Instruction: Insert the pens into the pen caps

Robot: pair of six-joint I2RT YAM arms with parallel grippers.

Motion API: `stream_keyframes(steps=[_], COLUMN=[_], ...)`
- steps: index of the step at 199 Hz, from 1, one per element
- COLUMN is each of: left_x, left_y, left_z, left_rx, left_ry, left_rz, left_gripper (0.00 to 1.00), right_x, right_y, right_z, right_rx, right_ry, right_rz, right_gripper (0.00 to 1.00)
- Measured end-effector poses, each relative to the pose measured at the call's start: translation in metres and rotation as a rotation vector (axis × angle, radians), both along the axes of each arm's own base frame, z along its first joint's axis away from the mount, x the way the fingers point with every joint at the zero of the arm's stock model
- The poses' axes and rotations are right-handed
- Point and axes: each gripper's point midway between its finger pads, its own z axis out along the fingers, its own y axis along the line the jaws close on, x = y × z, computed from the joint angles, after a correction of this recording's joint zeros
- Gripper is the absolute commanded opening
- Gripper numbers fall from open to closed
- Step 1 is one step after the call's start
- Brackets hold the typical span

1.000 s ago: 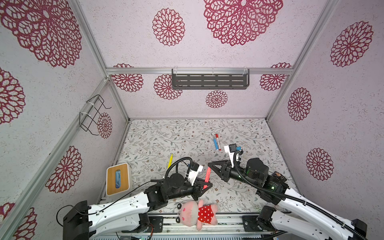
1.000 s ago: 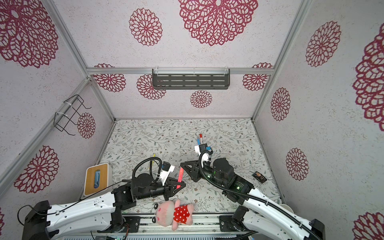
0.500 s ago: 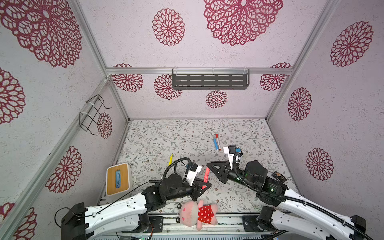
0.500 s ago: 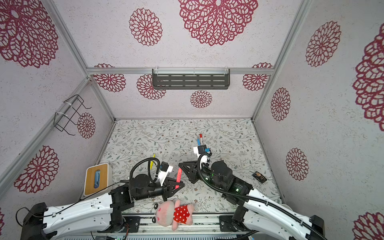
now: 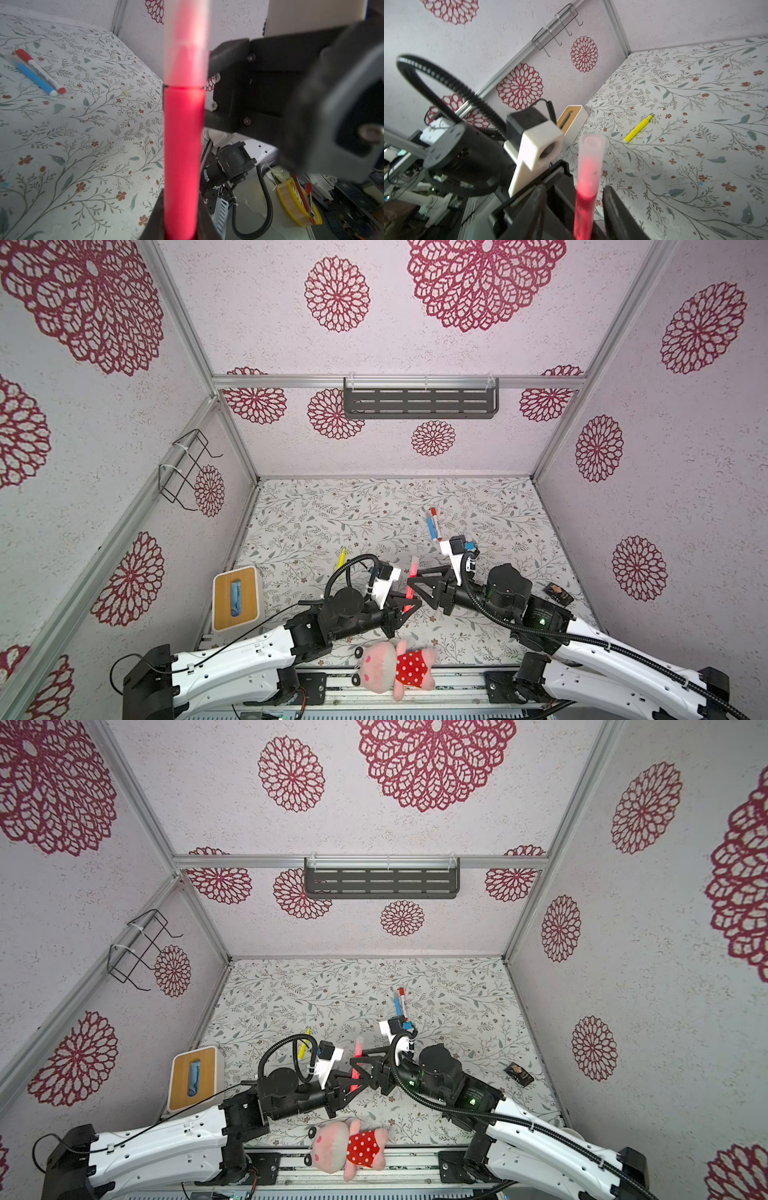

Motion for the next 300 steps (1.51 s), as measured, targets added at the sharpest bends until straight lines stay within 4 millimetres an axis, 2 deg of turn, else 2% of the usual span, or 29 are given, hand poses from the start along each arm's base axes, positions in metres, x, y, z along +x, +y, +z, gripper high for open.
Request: stream_keyframes(steps=[52,114,131,173,206,246,272,300], left_x=[0.005,0.012,0.012,0.010,0.008,0.004,0.002,0.002], left_y=[0.001,0.003,0.002,-0.001,-0.002,-0.004,-0.005,-0.004], left_z=[0.006,0.001,-0.003,-0.010,-0.010,-0.009,-0.009,-0.010], left_rx=[-0.021,-0.002,0.013,0.037,0.038,0.040,0.040,0.041], left_ry=[-0.016,-0.019,-0.016,-0.022,-0.026,-0.032,-0.033,-0.034], left_rz=[0.029,0.068,0.072,0.076,0.080,0.080,0.077,0.082], left_gripper=[0.00,0.00,0.00,0.00,0.00,0.00,0.00,0.00], right_x=[-0.007,0.011,0.015,0.024,0.037,0.051,0.055,0.055], right_y=[-0.014,-0.039,-0.042,-0.039,-0.034,-0.026,-0.025,-0.024], right_z=[0.009,0.002,0.012,0.057,0.073,0.065,0.054,0.052], right_rx=[0.028,-0.038,-0.047,-0.036,-0.064,-0.118,-0.150,-0.155], right_ry=[-0.018,-0.008,-0.017,-0.068,-0.077,-0.052,-0.029,-0.020], right_rz=[-0.008,-0.172,-0.198,-0.224,-0.244,-0.258,-0.254,-0.241], right_gripper=[0.53,0.55,0.56,0.56,0.56,0.56,0.54,0.50])
